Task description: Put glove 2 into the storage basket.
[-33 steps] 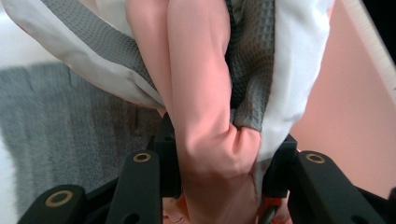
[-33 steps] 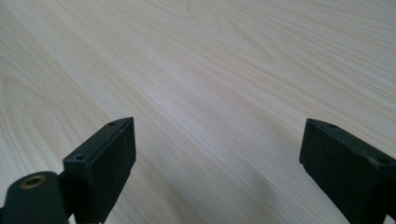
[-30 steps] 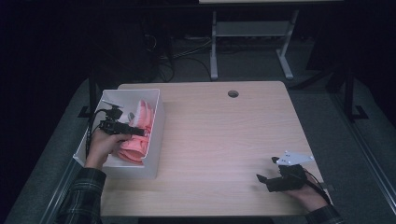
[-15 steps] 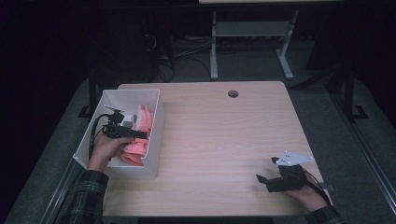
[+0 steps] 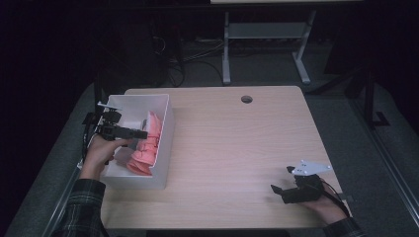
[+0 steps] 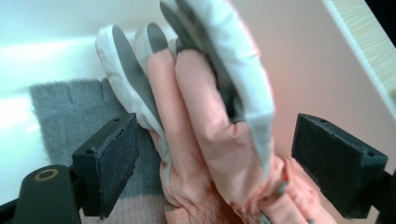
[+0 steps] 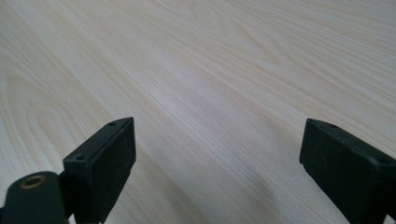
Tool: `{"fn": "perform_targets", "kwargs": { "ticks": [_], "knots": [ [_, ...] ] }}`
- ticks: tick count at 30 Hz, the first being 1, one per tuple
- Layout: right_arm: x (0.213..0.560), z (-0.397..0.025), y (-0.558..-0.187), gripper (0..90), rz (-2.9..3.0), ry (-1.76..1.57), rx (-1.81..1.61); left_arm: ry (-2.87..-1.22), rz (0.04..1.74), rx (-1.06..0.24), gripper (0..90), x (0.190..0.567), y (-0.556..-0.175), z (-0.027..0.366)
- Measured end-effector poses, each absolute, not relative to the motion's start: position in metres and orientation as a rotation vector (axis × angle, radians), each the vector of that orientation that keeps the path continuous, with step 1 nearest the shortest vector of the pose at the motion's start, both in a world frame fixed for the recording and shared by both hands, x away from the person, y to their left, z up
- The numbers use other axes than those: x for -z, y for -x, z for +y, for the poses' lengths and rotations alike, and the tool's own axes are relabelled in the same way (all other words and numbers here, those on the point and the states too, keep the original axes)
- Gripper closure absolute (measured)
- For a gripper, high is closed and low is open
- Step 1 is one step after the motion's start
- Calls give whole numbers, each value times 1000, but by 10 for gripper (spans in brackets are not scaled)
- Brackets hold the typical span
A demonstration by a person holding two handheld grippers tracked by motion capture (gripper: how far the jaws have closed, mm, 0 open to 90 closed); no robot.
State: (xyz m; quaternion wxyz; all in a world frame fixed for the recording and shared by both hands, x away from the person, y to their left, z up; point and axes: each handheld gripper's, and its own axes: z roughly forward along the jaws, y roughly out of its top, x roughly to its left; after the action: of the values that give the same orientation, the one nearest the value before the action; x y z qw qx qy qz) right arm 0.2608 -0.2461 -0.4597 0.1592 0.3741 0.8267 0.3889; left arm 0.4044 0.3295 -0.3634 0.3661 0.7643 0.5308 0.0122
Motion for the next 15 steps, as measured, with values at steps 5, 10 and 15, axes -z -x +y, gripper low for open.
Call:
{"fn": "perform_targets", "kwargs": {
  "ticks": [5,10,15],
  "knots": [
    [460,-246,-261,105,2368,-1065,-1109,-1975,1307,-74,147,343,-399,328],
    [461,-247,-263,105,2372,-1068,-1119,-1996,1220,-149,147,316,-393,323],
    [461,-246,-264,105,2376,-1052,-1123,-2002,1126,-195,147,293,-383,308]
  ]
}}
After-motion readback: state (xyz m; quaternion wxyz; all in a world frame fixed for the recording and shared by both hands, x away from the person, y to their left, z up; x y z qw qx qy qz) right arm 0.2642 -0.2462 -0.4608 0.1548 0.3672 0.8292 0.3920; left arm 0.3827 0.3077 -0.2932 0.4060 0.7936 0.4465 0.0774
